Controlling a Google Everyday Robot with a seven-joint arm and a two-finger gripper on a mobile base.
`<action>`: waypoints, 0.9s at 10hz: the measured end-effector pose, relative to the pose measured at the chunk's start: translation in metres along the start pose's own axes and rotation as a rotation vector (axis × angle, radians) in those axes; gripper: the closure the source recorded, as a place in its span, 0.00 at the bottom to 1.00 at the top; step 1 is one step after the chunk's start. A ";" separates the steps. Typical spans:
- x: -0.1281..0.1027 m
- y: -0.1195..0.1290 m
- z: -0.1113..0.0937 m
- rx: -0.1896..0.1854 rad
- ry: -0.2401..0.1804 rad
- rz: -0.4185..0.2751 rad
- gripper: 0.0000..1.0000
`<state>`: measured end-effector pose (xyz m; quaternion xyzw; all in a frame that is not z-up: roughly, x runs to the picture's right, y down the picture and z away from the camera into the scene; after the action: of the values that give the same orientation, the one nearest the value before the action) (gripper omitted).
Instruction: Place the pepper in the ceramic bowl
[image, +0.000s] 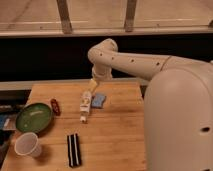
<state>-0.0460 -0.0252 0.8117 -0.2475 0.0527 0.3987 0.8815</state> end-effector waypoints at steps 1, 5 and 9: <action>-0.013 0.013 0.004 -0.019 -0.009 -0.036 0.20; -0.049 0.095 0.035 -0.124 0.000 -0.206 0.20; -0.049 0.094 0.035 -0.123 0.002 -0.208 0.20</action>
<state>-0.1513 0.0117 0.8194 -0.3057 0.0031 0.3071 0.9012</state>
